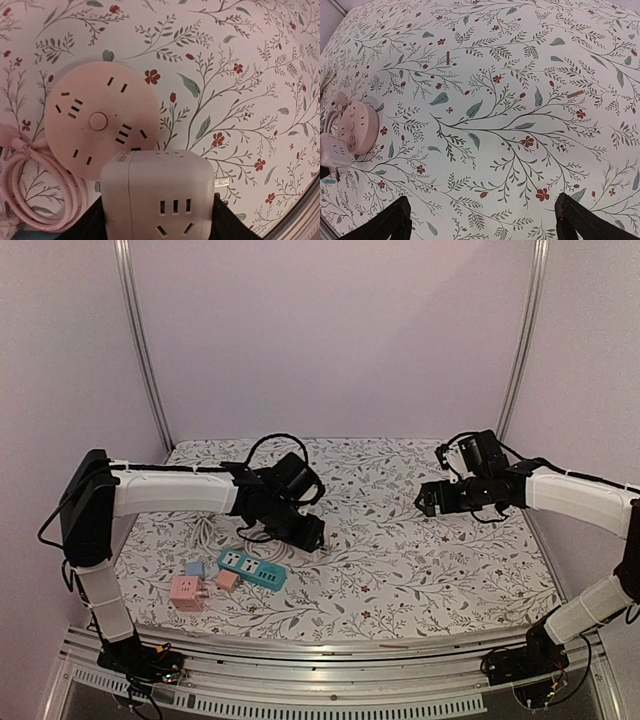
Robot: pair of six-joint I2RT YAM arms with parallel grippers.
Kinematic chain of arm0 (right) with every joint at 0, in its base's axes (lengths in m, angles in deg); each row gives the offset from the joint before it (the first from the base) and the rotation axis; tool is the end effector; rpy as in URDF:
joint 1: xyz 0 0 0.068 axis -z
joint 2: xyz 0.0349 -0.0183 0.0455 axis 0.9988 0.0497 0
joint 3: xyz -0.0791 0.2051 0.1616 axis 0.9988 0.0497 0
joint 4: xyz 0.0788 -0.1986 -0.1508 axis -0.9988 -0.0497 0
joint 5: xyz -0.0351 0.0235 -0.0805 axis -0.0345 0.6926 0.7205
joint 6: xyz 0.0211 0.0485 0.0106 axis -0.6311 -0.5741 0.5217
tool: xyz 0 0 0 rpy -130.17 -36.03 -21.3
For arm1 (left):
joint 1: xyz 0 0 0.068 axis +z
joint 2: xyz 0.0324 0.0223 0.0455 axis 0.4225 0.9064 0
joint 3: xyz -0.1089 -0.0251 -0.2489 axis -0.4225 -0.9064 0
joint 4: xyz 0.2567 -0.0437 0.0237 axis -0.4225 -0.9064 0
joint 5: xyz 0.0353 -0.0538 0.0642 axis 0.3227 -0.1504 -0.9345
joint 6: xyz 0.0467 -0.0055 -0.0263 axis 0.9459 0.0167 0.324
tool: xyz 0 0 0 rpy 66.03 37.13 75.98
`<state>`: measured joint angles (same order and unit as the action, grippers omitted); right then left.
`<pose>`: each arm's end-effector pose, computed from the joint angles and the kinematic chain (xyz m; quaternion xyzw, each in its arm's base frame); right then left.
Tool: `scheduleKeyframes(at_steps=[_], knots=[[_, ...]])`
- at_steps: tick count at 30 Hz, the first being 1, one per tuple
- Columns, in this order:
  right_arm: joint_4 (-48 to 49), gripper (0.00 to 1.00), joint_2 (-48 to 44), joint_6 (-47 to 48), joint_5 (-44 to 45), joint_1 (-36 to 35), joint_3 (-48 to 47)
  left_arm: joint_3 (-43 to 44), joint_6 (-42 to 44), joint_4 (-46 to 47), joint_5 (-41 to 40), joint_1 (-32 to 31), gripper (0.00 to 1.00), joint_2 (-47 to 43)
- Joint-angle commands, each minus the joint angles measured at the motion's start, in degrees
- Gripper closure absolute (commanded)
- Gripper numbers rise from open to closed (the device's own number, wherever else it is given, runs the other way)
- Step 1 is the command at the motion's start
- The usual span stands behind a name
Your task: Insert the plug
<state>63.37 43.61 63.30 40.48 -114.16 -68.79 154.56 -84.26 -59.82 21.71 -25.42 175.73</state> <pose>0.2684 0.1374 0.2432 -0.0958 0.9272 0.1368 0.3353 0.2478 -0.2967 0.2047 0.2069 0.9435 -0.1389 0.2183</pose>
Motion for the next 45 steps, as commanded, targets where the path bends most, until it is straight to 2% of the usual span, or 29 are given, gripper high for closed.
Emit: scheduleKeyframes(at_steps=[1, 13, 17, 23, 26, 30, 35, 45], knots=[[-0.25, 0.01, -3.17, -1.55, 0.39, -0.58, 2.37, 3.42, -1.31, -3.94, 2.34, -1.93, 0.60, 3.81], [-0.14, 0.01, -4.72, -1.98, 2.31, -0.69, 4.61, 5.96, -6.39, -9.57, -0.45, -9.03, 0.60, 6.44], [0.63, 0.01, -4.46, -2.22, 1.89, -0.84, 5.32, 5.31, -7.97, -8.93, -1.92, -10.93, 0.60, 7.19], [3.00, 0.01, -3.47, -2.27, -1.11, -1.19, 6.68, 1.41, -10.38, -3.21, -2.25, -11.44, 0.59, 8.15], [3.44, 0.01, -2.44, -2.06, -1.74, -1.72, 6.45, -0.23, -10.69, -1.56, -2.33, -11.72, 0.52, 8.15], [5.18, 0.01, -1.77, -1.76, -2.87, -2.46, 6.72, -1.82, -10.48, 0.22, -2.22, -12.16, 0.27, 7.72], [6.94, 0.01, -1.38, -1.33, -4.42, -3.03, 6.81, -4.44, -9.91, 2.83, -2.17, -12.25, 0.02, 4.80], [12.50, 0.01, -2.38, 0.39, -6.91, -6.80, 8.94, -10.77, -6.92, 6.61, -1.08, -11.38, 0.01, -5.06]])
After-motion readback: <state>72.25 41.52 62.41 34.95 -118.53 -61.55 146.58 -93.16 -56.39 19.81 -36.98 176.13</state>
